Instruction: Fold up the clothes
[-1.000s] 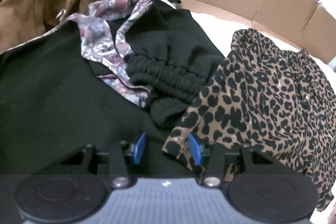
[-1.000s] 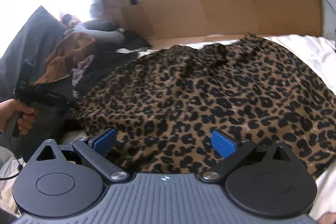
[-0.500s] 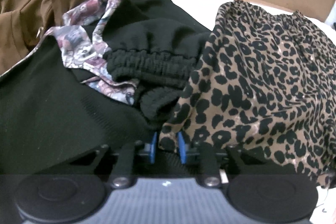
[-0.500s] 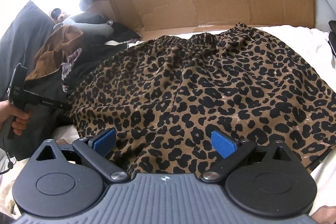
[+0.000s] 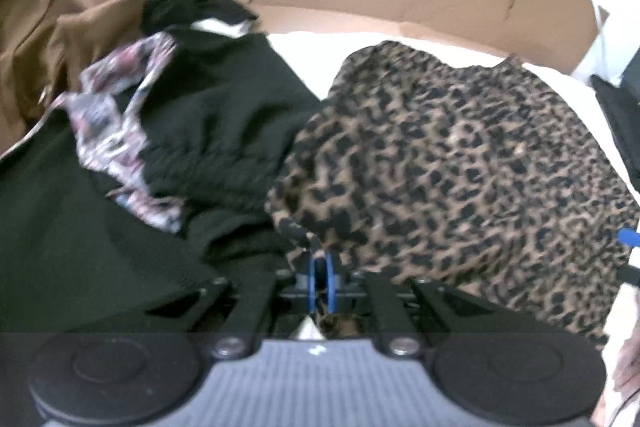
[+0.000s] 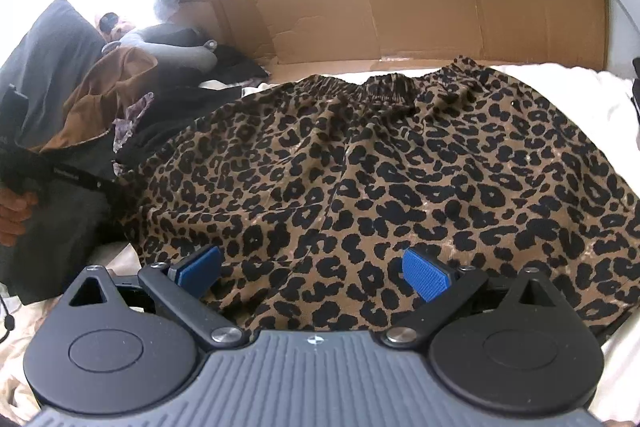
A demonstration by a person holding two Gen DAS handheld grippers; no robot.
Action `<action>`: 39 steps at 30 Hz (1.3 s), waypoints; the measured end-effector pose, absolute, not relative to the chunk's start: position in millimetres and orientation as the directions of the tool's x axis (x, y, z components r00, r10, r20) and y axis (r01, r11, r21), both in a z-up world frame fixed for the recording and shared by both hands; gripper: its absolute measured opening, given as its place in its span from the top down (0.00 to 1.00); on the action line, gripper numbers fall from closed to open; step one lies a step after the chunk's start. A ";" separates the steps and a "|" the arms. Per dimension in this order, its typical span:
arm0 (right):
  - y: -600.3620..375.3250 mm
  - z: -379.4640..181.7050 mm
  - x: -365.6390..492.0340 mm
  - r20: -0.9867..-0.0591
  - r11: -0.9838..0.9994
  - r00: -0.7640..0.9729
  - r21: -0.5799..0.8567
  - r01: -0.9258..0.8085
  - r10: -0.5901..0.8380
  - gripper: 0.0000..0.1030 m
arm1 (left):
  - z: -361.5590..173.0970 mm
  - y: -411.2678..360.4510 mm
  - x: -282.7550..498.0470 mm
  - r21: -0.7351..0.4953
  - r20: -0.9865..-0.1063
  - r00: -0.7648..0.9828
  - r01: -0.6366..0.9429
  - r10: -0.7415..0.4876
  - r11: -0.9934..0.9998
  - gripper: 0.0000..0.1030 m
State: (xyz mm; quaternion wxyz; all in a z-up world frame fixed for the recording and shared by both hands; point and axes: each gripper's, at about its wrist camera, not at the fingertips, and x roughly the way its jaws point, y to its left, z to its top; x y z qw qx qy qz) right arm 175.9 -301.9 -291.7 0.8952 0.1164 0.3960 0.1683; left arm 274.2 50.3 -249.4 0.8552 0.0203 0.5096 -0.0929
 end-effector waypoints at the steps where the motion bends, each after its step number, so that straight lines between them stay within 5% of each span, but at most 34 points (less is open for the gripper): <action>1: -301.9 -292.2 176.8 -0.669 0.916 0.630 0.340 -0.213 0.395 0.03 | -246.5 46.1 273.4 -0.070 -0.873 0.464 0.186 -0.151 0.980 0.94; 12: -284.8 -284.8 179.4 -0.614 0.868 0.614 0.382 -0.319 0.496 0.05 | -238.6 -11.0 278.3 -0.175 -0.848 0.450 0.264 -0.282 0.948 0.94; 19: -265.4 -283.9 187.5 -0.579 0.819 0.579 0.419 -0.392 0.574 0.25 | -237.5 -42.9 276.1 -0.246 -0.835 0.414 0.311 -0.363 0.918 0.94; 31: -268.7 -288.8 190.4 -0.574 0.804 0.565 0.459 -0.378 0.593 0.39 | -244.1 -106.3 276.0 -0.334 -0.819 0.321 0.405 -0.475 0.851 0.94; 39: -270.4 -289.3 196.5 -0.550 0.793 0.577 0.483 -0.371 0.604 0.40 | -242.4 -117.9 274.5 -0.347 -0.820 0.311 0.399 -0.481 0.849 0.94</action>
